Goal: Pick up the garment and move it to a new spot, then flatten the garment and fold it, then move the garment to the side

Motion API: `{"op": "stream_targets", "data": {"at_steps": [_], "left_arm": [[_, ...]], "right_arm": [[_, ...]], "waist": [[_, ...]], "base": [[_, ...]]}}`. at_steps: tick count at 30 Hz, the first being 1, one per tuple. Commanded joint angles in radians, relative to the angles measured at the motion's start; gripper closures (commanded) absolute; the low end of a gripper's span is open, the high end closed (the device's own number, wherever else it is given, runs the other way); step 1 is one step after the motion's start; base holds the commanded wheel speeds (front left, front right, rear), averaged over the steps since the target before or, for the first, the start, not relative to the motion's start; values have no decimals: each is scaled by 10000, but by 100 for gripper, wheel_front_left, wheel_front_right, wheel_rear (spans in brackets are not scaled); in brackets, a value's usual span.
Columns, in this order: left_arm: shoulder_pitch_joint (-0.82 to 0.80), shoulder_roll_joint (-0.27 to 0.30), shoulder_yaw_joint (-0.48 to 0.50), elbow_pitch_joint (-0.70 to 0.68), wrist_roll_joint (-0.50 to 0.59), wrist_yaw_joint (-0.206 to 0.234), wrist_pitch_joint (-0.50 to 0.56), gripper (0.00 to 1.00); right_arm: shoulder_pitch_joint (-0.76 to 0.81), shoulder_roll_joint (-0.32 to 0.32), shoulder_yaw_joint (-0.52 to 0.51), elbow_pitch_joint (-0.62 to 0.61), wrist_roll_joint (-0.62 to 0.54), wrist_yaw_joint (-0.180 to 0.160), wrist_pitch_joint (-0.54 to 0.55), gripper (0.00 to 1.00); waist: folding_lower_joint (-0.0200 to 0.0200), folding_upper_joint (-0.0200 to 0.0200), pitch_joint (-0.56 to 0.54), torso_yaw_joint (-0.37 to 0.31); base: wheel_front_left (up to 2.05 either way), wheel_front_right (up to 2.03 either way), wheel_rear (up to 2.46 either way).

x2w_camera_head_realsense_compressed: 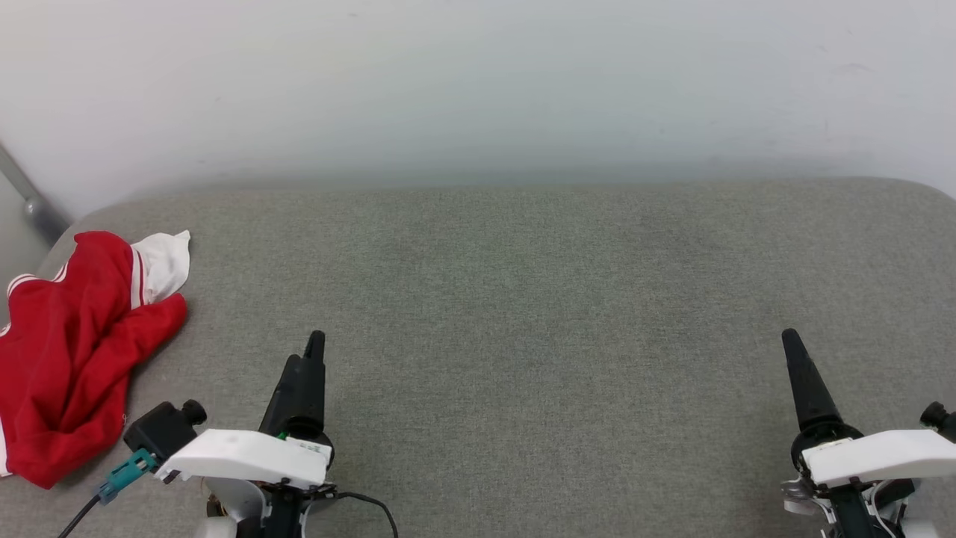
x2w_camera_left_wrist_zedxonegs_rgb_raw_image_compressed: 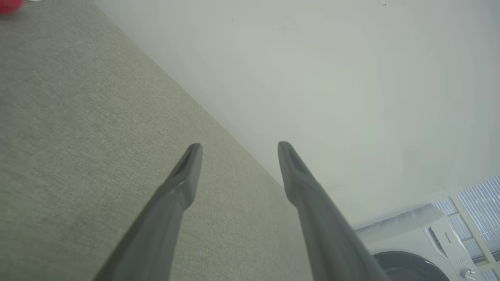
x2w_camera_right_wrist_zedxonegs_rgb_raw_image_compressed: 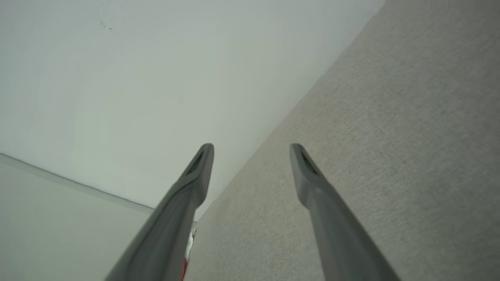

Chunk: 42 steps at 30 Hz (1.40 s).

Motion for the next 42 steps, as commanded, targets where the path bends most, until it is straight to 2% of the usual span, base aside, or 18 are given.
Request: {"op": "stream_targets", "data": {"at_steps": [1,10,15,29,42], "left_arm": [[-239,19,-85,-153,472,19,-103,0],[-337,84,-532,-155,2570,315,-412,0],[-391,182,-763,-174,3465,561,-568,0],[-545,551,-1232,-74,5286,1282,-974,0],[-581,807,-1602,-13,6529,1721,-1310,0]], "right_arm": [[-268,-107,21,-194,-478,1,-55,0],[-150,-36,-57,-666,-3083,1,-28,0],[-61,93,-54,-966,-4148,1,129,0],[-73,87,253,-1368,-6149,0,336,0],[5,29,223,-1416,-7579,0,476,0]], "waist": [[0,-1,-3,-2],[0,-1,-29,11],[0,-1,-40,-13],[0,-1,-31,-23],[0,-1,-36,36]], "base": [[0,0,0],[0,0,0],[0,0,0],[0,0,0],[0,0,0]]}}
